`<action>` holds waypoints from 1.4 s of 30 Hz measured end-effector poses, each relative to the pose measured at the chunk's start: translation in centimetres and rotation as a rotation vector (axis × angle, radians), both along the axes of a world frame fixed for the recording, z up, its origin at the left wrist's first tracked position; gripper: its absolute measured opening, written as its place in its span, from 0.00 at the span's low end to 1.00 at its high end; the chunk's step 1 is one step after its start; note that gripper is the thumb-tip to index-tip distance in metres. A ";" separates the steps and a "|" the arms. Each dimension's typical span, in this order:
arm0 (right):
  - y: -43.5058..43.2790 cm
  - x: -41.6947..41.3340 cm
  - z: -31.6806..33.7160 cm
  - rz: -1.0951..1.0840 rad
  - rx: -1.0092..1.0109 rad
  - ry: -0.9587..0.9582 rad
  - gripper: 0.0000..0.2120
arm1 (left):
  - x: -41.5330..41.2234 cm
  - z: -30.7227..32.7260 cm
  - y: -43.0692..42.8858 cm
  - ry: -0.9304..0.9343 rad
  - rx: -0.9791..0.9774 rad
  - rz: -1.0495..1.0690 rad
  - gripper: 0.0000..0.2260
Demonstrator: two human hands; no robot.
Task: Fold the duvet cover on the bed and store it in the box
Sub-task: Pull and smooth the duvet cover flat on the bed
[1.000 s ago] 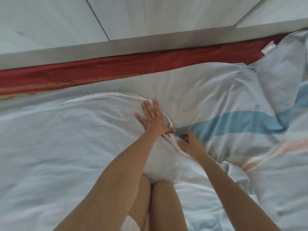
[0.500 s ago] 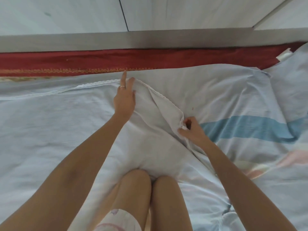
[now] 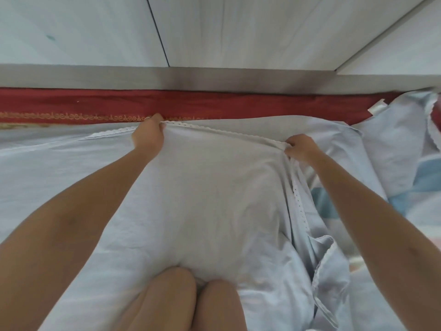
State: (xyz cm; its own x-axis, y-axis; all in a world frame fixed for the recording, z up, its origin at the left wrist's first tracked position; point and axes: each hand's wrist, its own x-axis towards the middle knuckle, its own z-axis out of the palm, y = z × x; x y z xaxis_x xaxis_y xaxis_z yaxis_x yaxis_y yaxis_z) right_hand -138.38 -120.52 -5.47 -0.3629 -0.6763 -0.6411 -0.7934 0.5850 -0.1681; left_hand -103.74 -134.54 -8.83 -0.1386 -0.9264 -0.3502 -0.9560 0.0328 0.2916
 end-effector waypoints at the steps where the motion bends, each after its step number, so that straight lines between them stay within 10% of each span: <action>1: -0.2 -0.9 -0.2 -0.020 -0.007 0.031 0.10 | 0.1 -0.1 -0.1 -0.009 -0.010 -0.013 0.10; 12: -4.4 -2.8 -0.2 -0.681 -0.426 0.109 0.15 | -0.1 -0.2 -1.7 0.014 0.018 -0.059 0.07; 22: -2.2 3.8 -3.0 0.096 -0.311 0.149 0.19 | 0.1 -1.2 -2.4 0.083 0.063 -0.095 0.08; 32: -7.8 5.3 -2.8 -0.422 -0.278 0.073 0.11 | 0.5 -1.3 -2.4 0.189 0.053 -0.024 0.12; 37: -5.1 10.0 -0.6 0.075 -0.404 0.059 0.26 | 4.6 0.8 5.9 0.067 -0.195 0.131 0.31; 42: -0.3 21.1 -2.2 0.722 -0.202 -0.157 0.31 | 9.5 -0.7 10.7 -0.153 0.322 0.385 0.52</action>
State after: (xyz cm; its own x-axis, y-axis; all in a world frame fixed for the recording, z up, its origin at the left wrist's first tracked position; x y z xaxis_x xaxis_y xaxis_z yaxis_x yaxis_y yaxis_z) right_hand -117.29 -120.87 -7.68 0.2983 -0.8206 -0.4875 -0.9253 -0.1233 -0.3586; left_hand -94.26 -123.84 -9.55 0.2661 -0.7420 -0.6154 -0.9134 -0.3981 0.0850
